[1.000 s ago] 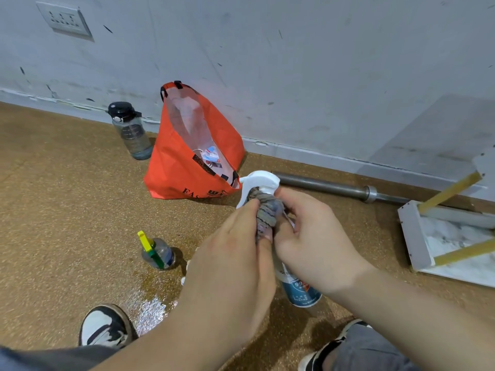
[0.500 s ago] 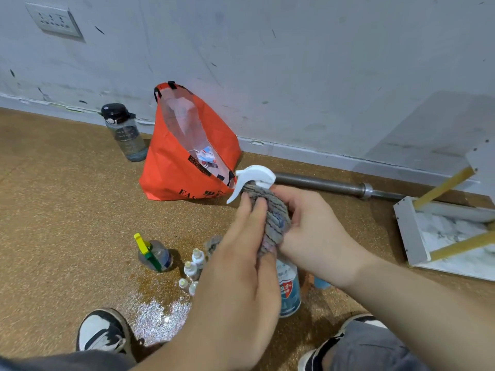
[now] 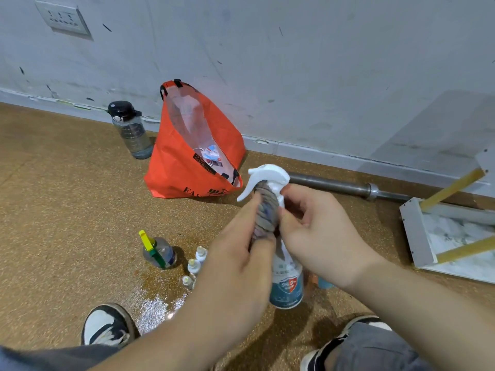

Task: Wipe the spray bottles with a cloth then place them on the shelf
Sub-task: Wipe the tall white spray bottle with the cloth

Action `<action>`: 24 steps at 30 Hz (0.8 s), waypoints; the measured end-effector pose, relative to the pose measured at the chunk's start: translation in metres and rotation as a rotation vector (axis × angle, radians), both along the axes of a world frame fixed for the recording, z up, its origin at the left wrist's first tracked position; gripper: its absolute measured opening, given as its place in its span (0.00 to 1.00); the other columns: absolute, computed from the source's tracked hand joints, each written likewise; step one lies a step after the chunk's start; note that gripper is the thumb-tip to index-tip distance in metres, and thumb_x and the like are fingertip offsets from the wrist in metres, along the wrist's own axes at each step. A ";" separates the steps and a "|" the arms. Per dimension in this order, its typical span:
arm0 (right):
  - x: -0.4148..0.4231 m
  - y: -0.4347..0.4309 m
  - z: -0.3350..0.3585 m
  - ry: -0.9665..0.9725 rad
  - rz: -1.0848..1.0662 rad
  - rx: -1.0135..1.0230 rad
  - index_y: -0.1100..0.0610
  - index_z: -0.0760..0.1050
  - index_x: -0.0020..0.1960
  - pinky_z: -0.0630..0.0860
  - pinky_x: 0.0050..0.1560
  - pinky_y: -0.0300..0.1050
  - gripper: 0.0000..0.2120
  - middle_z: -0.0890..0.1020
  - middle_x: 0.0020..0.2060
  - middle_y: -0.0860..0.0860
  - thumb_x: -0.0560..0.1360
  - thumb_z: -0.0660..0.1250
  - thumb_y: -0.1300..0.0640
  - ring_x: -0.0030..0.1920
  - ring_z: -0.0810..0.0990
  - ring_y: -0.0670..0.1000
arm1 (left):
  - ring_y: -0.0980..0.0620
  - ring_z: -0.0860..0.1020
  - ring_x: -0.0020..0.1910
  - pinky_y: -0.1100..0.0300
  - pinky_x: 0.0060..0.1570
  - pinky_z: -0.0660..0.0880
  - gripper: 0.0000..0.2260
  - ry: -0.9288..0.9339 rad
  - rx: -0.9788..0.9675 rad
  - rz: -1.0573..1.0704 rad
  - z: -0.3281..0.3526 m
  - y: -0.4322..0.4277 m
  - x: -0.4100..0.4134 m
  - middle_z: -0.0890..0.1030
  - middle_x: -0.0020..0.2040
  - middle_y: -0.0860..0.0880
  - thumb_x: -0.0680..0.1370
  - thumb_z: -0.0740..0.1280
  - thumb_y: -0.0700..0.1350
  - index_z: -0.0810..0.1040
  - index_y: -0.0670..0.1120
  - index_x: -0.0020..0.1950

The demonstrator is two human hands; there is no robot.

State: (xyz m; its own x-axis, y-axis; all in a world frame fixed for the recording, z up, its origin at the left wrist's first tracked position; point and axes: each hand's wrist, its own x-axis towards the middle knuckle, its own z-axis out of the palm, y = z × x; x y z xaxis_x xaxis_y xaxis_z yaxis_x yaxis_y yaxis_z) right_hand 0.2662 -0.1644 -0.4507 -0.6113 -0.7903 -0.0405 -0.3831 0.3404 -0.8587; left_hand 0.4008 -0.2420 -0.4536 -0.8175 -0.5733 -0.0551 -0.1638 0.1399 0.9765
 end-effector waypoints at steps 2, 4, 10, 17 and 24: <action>0.000 0.000 0.001 -0.040 -0.005 -0.009 0.54 0.81 0.50 0.79 0.43 0.65 0.11 0.85 0.40 0.59 0.78 0.64 0.66 0.45 0.81 0.67 | 0.73 0.64 0.74 0.72 0.74 0.61 0.27 -0.041 -0.217 0.027 -0.005 0.006 0.002 0.69 0.75 0.69 0.81 0.59 0.47 0.66 0.61 0.80; 0.004 0.000 -0.001 -0.005 0.020 -0.009 0.51 0.81 0.52 0.79 0.40 0.63 0.09 0.84 0.40 0.59 0.78 0.64 0.60 0.40 0.81 0.65 | 0.74 0.71 0.66 0.74 0.65 0.68 0.23 -0.012 -0.186 0.037 -0.006 0.001 0.000 0.77 0.67 0.70 0.82 0.60 0.44 0.71 0.59 0.77; 0.000 0.001 -0.002 0.029 0.004 -0.010 0.47 0.81 0.54 0.81 0.39 0.49 0.13 0.86 0.39 0.47 0.80 0.64 0.63 0.37 0.84 0.49 | 0.65 0.79 0.59 0.68 0.60 0.74 0.21 -0.007 -0.133 -0.009 0.000 -0.003 0.000 0.83 0.59 0.60 0.84 0.59 0.37 0.76 0.56 0.72; 0.003 0.001 -0.001 0.037 0.058 -0.029 0.45 0.81 0.54 0.77 0.36 0.48 0.11 0.85 0.37 0.53 0.81 0.66 0.61 0.29 0.76 0.52 | 0.65 0.75 0.36 0.69 0.36 0.70 0.19 -0.031 -0.152 0.016 -0.007 -0.016 -0.006 0.78 0.37 0.65 0.83 0.59 0.33 0.79 0.56 0.61; -0.012 0.003 0.002 -0.169 0.019 -0.081 0.55 0.84 0.51 0.81 0.43 0.53 0.14 0.87 0.43 0.56 0.80 0.63 0.70 0.45 0.87 0.58 | 0.64 0.75 0.66 0.69 0.69 0.68 0.24 -0.010 -0.434 -0.026 0.000 -0.006 0.011 0.80 0.62 0.61 0.82 0.60 0.38 0.75 0.58 0.74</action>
